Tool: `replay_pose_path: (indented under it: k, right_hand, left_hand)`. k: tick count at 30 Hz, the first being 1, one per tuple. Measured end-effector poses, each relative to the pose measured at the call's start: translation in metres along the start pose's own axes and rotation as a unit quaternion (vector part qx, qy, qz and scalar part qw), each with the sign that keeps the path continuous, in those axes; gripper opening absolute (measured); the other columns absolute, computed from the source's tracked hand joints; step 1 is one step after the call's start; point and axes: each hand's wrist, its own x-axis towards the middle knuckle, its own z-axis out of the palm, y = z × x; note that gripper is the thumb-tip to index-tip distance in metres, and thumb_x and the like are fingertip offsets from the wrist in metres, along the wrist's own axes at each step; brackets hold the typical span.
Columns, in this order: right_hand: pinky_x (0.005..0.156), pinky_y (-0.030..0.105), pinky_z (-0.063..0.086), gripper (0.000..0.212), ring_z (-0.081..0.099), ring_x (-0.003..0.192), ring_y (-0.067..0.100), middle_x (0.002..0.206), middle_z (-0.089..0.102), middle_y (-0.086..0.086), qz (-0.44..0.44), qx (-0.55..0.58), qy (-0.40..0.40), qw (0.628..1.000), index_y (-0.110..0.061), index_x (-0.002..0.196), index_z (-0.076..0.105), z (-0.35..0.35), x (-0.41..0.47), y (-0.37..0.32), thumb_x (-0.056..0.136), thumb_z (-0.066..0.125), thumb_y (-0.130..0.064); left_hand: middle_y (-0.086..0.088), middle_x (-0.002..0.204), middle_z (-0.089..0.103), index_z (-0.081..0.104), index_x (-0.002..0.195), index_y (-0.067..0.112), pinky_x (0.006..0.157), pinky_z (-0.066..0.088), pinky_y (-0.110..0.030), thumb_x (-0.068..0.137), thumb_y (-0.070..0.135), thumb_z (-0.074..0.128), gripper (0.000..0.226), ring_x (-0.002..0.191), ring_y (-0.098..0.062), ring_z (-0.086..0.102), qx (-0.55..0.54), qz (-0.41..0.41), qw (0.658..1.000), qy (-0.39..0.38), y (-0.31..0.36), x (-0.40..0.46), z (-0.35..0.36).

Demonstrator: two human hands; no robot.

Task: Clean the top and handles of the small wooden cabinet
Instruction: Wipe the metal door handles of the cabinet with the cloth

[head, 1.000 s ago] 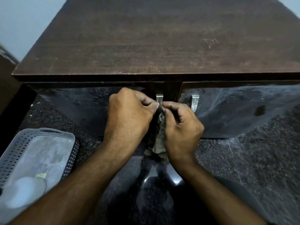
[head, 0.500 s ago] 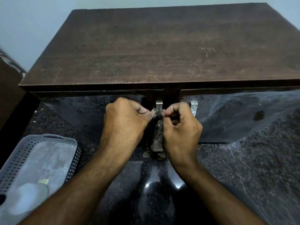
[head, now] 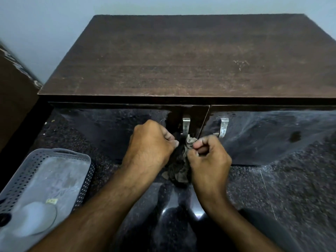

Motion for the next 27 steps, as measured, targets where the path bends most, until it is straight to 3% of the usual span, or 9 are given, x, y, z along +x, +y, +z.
replay_pose_path:
  k: [4, 6, 8, 10, 12, 18, 21, 25, 27]
  right_hand:
    - [0.065, 0.005, 0.044, 0.027, 0.06, 0.074, 0.005, 0.082, 0.062, -0.005, -0.099, 0.034, 0.006, 0.994, -0.016, 0.08, 0.061, 0.008, -0.018, -0.011, 0.075, 0.071, 0.008]
    - [0.071, 0.007, 0.045, 0.023, 0.061, 0.079, 0.004, 0.083, 0.063, -0.003, -0.139, 0.042, 0.008, 0.989, -0.011, 0.084, 0.062, 0.009, -0.021, -0.013, 0.077, 0.07, 0.009]
    - [0.074, 0.012, 0.049, 0.022, 0.064, 0.082, 0.006, 0.085, 0.066, -0.003, -0.132, 0.052, 0.002, 0.99, -0.01, 0.087, 0.064, 0.009, -0.021, -0.012, 0.081, 0.07, 0.01]
    - [0.076, 0.021, 0.056, 0.019, 0.068, 0.087, 0.009, 0.089, 0.069, -0.003, -0.111, 0.065, -0.017, 0.992, -0.009, 0.092, 0.068, 0.009, -0.022, -0.013, 0.084, 0.071, 0.007]
    - [0.08, 0.029, 0.058, 0.016, 0.07, 0.092, 0.011, 0.094, 0.071, 0.0, -0.109, 0.067, -0.032, 0.991, -0.008, 0.097, 0.07, 0.009, -0.022, -0.015, 0.086, 0.072, 0.003]
    - [0.096, 0.036, 0.055, 0.024, 0.065, 0.116, 0.017, 0.116, 0.068, 0.005, -0.168, 0.093, 0.014, 0.981, -0.004, 0.103, 0.069, 0.005, -0.019, -0.018, 0.084, 0.071, 0.01]
    - [0.091, 0.04, 0.056, 0.024, 0.064, 0.111, 0.024, 0.112, 0.064, 0.004, -0.171, 0.094, 0.033, 0.98, -0.005, 0.102, 0.066, 0.004, -0.019, -0.014, 0.084, 0.07, 0.01]
    - [0.085, 0.032, 0.058, 0.028, 0.068, 0.098, 0.014, 0.102, 0.068, -0.004, -0.035, 0.096, 0.025, 0.994, -0.016, 0.105, 0.065, 0.008, -0.018, -0.002, 0.084, 0.071, 0.003]
    - [0.084, 0.026, 0.06, 0.029, 0.071, 0.094, 0.005, 0.099, 0.072, -0.012, 0.054, 0.1, 0.001, 0.993, -0.022, 0.106, 0.068, 0.013, -0.017, 0.004, 0.085, 0.074, -0.003]
  left_hand:
    - [0.003, 0.062, 0.073, 0.076, 0.072, 0.023, 0.066, 0.061, -0.029, 0.086, 0.037, 0.072, 0.02, 0.062, -0.01, 0.071, 0.0, -0.043, 0.996, -0.074, 0.0, 0.003, -0.002]
    - [-0.009, 0.07, 0.075, 0.075, 0.08, 0.014, 0.072, 0.062, -0.036, 0.093, 0.026, 0.065, 0.02, 0.062, -0.019, 0.07, -0.085, -0.075, 0.987, -0.115, -0.003, 0.005, -0.003]
    - [-0.019, 0.071, 0.07, 0.07, 0.087, 0.0, 0.067, 0.061, -0.035, 0.096, 0.016, 0.061, 0.02, 0.056, -0.022, 0.064, -0.216, -0.122, 0.957, -0.154, -0.006, 0.006, -0.006]
    - [-0.016, 0.068, 0.065, 0.067, 0.09, -0.005, 0.054, 0.058, -0.024, 0.095, 0.011, 0.06, 0.017, 0.053, -0.016, 0.06, -0.289, -0.153, 0.93, -0.166, -0.008, 0.006, -0.01]
    - [-0.014, 0.069, 0.065, 0.066, 0.094, -0.007, 0.053, 0.057, -0.022, 0.094, 0.007, 0.06, 0.015, 0.054, -0.015, 0.061, -0.343, -0.167, 0.91, -0.16, -0.007, 0.008, -0.013]
    - [-0.013, 0.062, 0.071, 0.072, 0.075, 0.001, 0.053, 0.06, -0.025, 0.09, -0.003, 0.062, 0.018, 0.051, -0.017, 0.068, -0.45, -0.091, 0.888, -0.01, 0.005, 0.004, -0.003]
    - [-0.004, 0.064, 0.074, 0.076, 0.077, 0.016, 0.061, 0.061, -0.03, 0.088, 0.011, 0.07, 0.013, 0.059, -0.017, 0.073, -0.388, -0.015, 0.917, 0.087, 0.003, -0.002, 0.013]
    - [0.011, 0.057, 0.071, 0.075, 0.078, 0.03, 0.057, 0.053, -0.015, 0.086, 0.02, 0.073, 0.014, 0.056, 0.0, 0.069, -0.28, 0.05, 0.951, 0.125, -0.006, 0.0, 0.027]
    - [0.014, 0.056, 0.069, 0.076, 0.078, 0.029, 0.052, 0.047, -0.007, 0.085, 0.018, 0.074, 0.012, 0.057, 0.005, 0.067, -0.24, 0.048, 0.962, 0.124, -0.009, 0.0, 0.03]
